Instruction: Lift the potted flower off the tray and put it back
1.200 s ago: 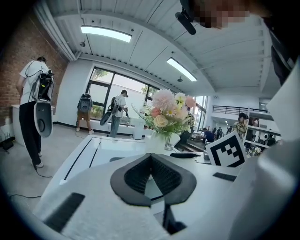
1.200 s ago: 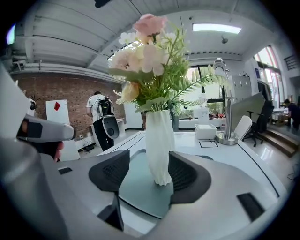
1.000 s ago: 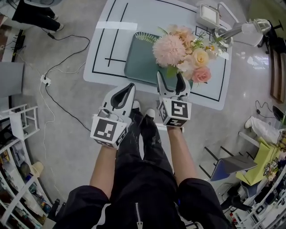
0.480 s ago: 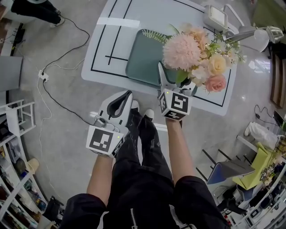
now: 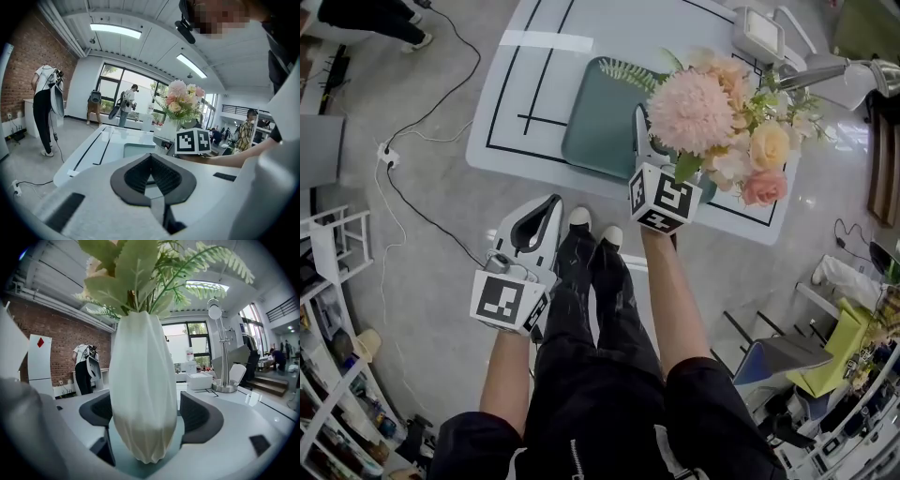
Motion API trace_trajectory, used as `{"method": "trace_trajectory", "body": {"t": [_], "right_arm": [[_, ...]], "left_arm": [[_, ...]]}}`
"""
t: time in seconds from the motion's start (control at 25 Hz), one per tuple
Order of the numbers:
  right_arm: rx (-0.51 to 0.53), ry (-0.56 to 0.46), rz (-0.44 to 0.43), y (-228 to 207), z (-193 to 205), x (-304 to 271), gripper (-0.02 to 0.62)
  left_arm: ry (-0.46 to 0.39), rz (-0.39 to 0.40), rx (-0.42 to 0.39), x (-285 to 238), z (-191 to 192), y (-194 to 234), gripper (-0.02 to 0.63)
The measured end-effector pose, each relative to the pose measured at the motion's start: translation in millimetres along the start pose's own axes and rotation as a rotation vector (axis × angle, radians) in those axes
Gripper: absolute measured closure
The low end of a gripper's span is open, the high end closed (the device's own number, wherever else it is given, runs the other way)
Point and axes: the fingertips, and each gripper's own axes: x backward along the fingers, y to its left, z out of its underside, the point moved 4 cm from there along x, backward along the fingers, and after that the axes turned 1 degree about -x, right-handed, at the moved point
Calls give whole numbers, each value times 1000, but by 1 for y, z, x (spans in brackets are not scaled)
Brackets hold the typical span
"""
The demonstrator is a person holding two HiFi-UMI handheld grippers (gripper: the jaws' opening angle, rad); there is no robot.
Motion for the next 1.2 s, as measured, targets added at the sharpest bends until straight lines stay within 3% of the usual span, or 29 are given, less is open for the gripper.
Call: {"method": "trace_trajectory", "body": {"t": [0.16, 0.28, 0.84, 1.2], "right_arm": [[5, 22, 3, -1, 5, -3, 175], [12, 39, -8, 0, 7, -4, 210], [31, 62, -52, -8, 4, -2, 215], [30, 62, -53, -34, -19, 5, 215]], "left_arm": [[2, -6, 7, -1, 2, 1, 600], [4, -3, 12, -2, 4, -1, 600], [7, 4, 1, -13, -3, -11, 600], [-1, 46, -20, -41, -17, -28, 600]]}}
